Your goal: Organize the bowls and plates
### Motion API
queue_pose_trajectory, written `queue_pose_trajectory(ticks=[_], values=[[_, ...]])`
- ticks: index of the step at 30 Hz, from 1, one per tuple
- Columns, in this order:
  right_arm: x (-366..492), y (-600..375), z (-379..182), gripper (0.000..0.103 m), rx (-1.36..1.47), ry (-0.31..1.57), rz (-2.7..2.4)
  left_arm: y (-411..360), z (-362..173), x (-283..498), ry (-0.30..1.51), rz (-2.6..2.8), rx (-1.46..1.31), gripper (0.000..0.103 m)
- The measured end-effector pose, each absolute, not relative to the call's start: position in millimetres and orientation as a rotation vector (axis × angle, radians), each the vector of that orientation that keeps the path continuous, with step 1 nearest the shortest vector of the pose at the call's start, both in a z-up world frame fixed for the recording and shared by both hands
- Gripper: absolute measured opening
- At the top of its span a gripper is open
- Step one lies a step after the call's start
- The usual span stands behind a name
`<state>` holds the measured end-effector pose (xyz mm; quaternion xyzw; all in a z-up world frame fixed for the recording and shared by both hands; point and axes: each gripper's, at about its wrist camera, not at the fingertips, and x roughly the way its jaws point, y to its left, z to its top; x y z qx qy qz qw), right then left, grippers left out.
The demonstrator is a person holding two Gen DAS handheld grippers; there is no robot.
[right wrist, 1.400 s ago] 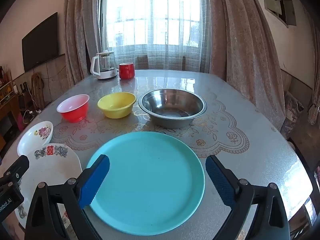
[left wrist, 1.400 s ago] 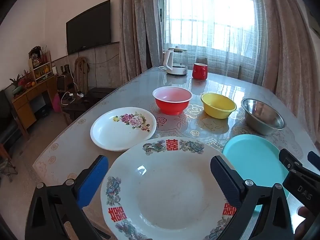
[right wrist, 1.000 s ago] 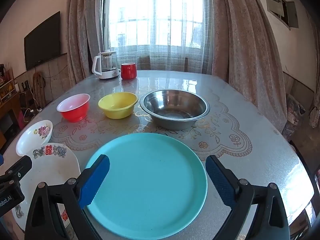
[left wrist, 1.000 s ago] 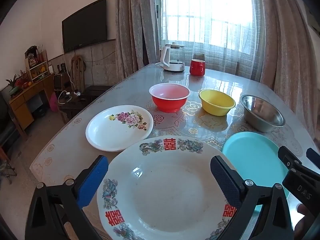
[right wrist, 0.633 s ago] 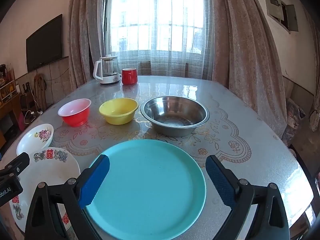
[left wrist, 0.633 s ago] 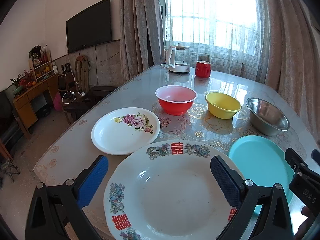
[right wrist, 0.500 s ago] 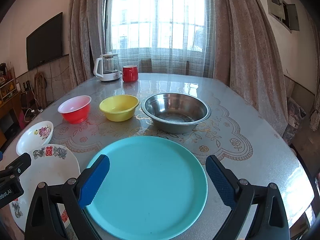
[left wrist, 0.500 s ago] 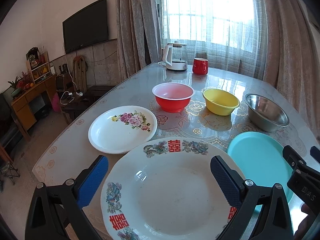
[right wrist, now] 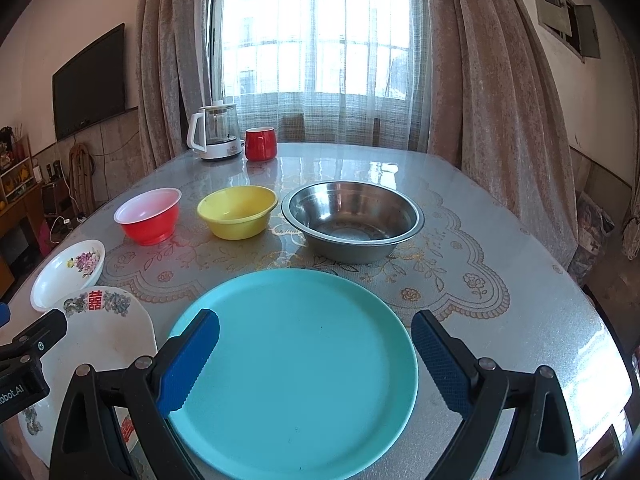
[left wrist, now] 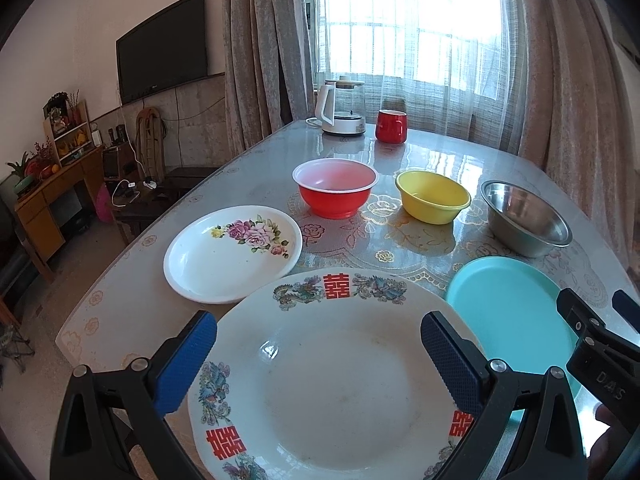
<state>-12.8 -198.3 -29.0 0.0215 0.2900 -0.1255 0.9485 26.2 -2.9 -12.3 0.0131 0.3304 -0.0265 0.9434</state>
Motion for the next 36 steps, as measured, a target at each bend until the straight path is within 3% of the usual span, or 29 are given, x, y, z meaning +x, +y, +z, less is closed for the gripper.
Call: queue_pose_trajectory(ticks=[36], values=[[-19,-195,-26,0.098,0.042,0.590,-0.257,-13,-4,15,0.656,-0.097,0.041,0.103]])
